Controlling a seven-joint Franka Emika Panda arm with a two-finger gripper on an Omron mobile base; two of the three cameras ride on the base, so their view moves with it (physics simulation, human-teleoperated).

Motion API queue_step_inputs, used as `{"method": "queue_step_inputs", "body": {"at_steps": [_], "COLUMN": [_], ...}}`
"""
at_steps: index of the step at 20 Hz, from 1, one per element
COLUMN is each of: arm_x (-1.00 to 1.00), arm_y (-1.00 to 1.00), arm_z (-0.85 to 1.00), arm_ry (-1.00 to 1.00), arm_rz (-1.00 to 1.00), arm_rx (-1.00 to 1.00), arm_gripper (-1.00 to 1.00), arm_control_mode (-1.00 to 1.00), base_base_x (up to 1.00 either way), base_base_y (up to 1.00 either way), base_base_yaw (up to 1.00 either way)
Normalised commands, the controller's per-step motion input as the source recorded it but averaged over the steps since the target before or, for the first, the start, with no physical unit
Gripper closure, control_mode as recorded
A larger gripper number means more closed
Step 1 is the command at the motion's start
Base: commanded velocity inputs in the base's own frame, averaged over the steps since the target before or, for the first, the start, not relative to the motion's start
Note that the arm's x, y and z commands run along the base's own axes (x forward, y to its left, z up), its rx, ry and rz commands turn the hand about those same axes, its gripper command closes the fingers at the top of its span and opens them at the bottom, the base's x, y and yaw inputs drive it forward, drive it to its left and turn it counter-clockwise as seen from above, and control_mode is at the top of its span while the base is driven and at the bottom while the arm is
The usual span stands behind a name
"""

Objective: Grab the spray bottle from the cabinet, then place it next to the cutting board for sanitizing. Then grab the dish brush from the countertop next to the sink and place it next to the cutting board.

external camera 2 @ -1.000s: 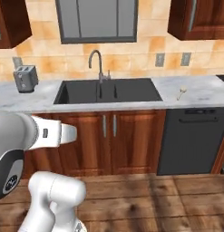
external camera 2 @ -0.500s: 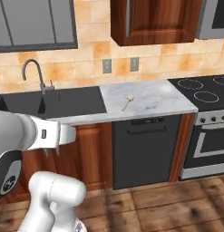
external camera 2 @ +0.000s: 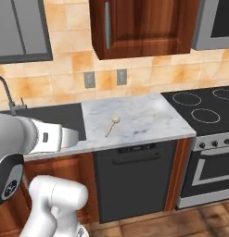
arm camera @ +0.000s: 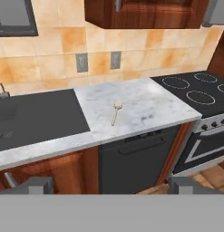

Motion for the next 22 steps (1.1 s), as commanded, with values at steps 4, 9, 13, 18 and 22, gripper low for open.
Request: {"method": "queue_step_inputs", "body": {"at_steps": [4,9,13,18,22], "arm_x": [0.0,0.0,0.0,0.0,0.0], "arm_y": [0.0,0.0,0.0,0.0,0.0], "arm_z": [0.0,0.0,0.0,0.0,0.0], "arm_ry": [0.0,0.0,0.0,0.0,0.0], "arm_rz": [0.0,0.0,0.0,0.0,0.0], "arm_rx": [0.0,0.0,0.0,0.0,0.0], "arm_gripper": [-1.0,-1.0,-1.0,-1.0,-1.0], "arm_control_mode": [1.0,1.0,1.0,1.0,1.0], "base_base_x": [1.0,0.74,0.52,0.61,0.69], "base_base_y": [-0.04,-0.71,-0.5,-0.29,-0.19], "base_base_yaw": [0.0,0.05,0.21,0.24,0.23]}}
